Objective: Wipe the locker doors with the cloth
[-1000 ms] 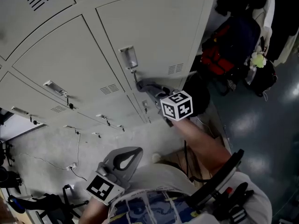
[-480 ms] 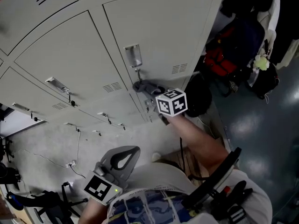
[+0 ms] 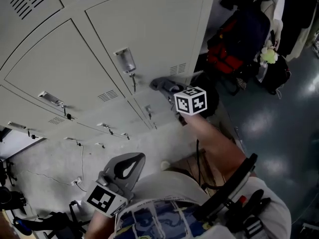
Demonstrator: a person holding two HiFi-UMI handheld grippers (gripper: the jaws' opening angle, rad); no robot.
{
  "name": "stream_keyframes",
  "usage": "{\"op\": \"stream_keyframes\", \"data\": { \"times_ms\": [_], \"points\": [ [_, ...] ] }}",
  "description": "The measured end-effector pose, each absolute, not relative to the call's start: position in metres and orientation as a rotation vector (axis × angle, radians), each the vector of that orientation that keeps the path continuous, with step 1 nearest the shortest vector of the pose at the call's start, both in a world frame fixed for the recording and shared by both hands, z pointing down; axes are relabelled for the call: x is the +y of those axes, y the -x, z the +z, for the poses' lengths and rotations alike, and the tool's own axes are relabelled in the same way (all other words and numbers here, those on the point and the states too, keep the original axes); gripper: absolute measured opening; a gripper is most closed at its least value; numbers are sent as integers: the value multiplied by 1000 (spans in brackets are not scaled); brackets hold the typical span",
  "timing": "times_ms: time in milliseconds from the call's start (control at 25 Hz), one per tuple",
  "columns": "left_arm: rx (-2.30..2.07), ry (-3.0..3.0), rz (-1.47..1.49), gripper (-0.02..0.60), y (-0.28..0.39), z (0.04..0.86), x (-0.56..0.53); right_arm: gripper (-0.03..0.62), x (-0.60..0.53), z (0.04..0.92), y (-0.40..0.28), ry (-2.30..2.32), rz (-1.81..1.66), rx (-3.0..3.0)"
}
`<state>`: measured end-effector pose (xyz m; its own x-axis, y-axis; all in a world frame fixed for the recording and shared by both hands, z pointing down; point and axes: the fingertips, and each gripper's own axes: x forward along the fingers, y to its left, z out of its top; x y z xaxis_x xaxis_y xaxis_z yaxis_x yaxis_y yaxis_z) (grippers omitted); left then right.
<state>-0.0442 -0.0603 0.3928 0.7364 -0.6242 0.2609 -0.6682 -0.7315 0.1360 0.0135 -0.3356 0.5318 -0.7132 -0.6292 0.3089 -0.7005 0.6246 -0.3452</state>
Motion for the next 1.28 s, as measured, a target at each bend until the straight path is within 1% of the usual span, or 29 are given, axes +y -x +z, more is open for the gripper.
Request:
{"op": "stream_keyframes", "data": {
  "times_ms": [800, 1280],
  "points": [
    [-980, -2741, 296, 2, 28, 393, -66, 91, -375, 532, -149, -1457, 706, -2564],
    [-985, -2746, 293, 2, 30, 390, -63, 91, -362, 536, -169, -1515, 706, -2526]
  ]
}}
